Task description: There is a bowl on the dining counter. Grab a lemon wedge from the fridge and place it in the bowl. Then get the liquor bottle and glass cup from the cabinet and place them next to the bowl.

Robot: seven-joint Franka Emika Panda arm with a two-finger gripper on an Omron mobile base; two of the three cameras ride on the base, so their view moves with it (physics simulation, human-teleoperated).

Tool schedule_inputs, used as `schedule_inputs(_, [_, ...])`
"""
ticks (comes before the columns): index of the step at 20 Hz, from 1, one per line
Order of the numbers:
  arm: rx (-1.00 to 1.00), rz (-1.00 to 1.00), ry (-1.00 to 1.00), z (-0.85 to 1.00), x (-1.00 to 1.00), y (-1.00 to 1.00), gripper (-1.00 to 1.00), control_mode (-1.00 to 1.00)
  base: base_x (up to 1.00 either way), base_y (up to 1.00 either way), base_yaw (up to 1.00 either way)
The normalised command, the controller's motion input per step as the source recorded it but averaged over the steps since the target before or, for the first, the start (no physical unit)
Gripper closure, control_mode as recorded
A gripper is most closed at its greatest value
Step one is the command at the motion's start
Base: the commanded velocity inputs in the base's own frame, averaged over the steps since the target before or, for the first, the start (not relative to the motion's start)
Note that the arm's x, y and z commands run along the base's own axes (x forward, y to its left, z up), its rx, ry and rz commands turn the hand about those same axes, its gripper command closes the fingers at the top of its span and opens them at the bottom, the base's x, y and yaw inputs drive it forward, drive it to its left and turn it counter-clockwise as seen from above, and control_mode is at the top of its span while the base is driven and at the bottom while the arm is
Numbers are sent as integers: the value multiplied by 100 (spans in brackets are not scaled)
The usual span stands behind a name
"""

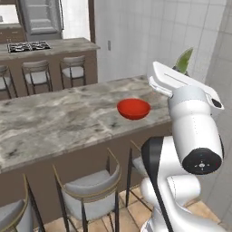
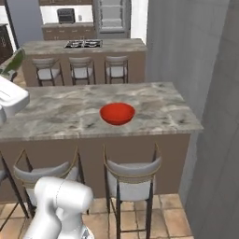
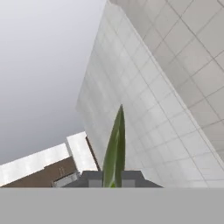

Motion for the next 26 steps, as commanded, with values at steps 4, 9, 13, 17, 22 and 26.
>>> schedule_inputs(4, [0,0,0,0,0,0,100,100,31,-81,30])
schedule_inputs(9, [0,0,0,0,0,0,100,100,39,-82,29])
schedule_inputs(13, [0,0,0,0,0,0,100,100,93,-55,19])
schedule_inputs(17, [0,0,0,0,0,0,100,100,100,-38,17])
schedule_inputs(22, [0,0,0,0,0,0,100,100,97,-29,16])
schedule_inputs(26, [15,10,23,0,75,-29,100,-100,25,-7,4])
